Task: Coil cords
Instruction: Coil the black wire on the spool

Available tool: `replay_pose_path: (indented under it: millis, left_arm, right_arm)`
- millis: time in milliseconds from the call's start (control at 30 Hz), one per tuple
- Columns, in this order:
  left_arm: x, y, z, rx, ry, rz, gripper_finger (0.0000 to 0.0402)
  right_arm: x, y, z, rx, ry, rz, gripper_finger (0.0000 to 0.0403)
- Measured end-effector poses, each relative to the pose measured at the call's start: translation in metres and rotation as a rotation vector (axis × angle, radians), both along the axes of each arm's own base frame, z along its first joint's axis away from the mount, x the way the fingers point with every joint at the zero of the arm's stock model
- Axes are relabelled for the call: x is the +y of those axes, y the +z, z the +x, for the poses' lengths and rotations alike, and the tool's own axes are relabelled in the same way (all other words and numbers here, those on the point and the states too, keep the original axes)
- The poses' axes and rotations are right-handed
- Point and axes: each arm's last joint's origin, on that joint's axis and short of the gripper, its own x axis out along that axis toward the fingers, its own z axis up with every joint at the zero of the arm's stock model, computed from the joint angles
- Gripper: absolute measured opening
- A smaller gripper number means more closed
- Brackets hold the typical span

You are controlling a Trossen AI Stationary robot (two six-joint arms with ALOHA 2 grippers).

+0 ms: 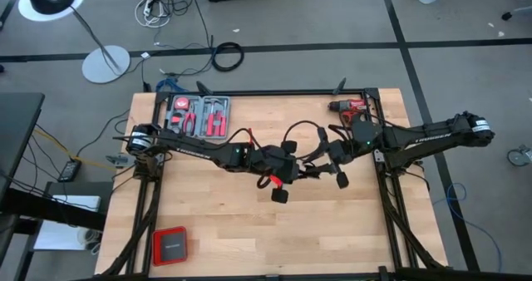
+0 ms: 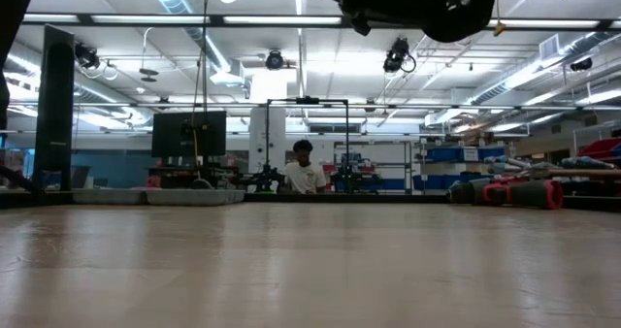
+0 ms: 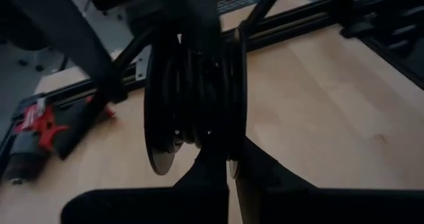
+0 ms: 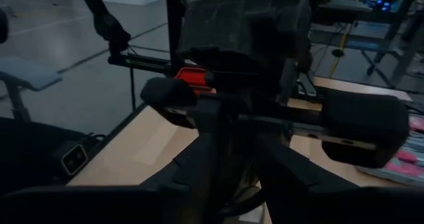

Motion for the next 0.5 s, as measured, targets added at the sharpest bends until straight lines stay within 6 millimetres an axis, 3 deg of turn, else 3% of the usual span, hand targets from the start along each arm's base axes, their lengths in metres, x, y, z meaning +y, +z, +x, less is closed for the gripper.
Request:
replay_pose_path:
  millis: [500]
  left_arm:
    - [-0.0023, -0.0006, 0.0002, 0.002, -0.037, -0.049, 0.0007]
  right_arm:
    - [0.0039, -0.0096, 0.0091, 0.046, 0.025, 0.000, 0.0108]
